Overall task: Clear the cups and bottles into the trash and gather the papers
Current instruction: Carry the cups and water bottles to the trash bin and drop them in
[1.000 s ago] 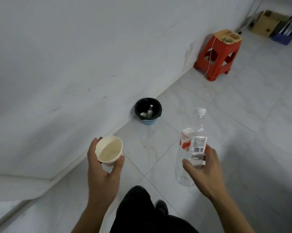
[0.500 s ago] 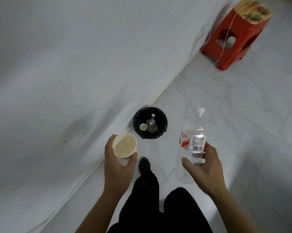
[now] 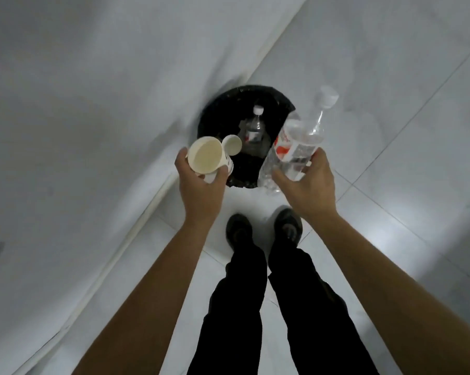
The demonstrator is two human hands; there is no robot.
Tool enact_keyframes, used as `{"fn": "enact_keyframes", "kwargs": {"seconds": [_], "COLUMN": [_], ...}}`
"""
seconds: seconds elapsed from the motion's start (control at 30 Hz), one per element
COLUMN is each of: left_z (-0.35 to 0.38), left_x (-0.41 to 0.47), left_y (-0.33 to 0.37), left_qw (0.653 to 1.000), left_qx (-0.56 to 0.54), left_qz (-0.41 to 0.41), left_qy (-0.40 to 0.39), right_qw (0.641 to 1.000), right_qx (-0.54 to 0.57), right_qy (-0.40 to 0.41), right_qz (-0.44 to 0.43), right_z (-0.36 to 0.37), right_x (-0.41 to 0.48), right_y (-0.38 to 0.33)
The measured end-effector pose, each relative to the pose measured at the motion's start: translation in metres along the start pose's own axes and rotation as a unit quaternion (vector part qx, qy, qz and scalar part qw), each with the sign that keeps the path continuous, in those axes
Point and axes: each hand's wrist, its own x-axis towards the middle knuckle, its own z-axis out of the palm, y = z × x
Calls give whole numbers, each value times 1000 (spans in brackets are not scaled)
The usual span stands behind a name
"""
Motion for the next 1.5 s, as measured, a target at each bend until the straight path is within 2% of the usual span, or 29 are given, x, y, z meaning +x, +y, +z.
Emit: {"fn": "enact_keyframes", "kwargs": {"seconds": [0.1,0.2,0.33,0.47,0.67,0.93,1.07,1.13,1.27,1.4,1.5], "left_z": [59,94,100,62,-51,-202,-250,-268,-293,-279,-253], "left_x": [50,77,77,40,-74,-257,-311,-320,-323,-329,-363], "left_y": [-59,-102,-113,-70,77,248,290,299,304,303,295], "left_qw": [999,997,993,990,986,972,961,950,903,869,828], "left_qx": [32,74,108,117,108,52,9,-10,20,31,48], "left_qz": [12,9,47,79,123,219,269,300,385,390,392], "left_qy": [19,20,-3,-10,-31,-71,-63,-86,-190,-302,-399], "right_qw": [1000,999,996,995,991,986,966,956,925,883,841], "right_qx": [3,3,-42,-70,-86,69,125,148,161,177,186], "right_qy": [6,-29,-76,-72,-48,87,181,224,336,435,498], "right_qz": [-24,-13,4,-22,-94,-128,-132,-121,-76,18,97], "right_z": [54,95,110,66,-74,-243,-276,-277,-267,-238,-219], "right_x": [63,102,106,62,-64,-272,-356,-390,-456,-525,-588], "right_y": [37,71,87,54,-44,-159,-178,-178,-165,-133,-106]}}
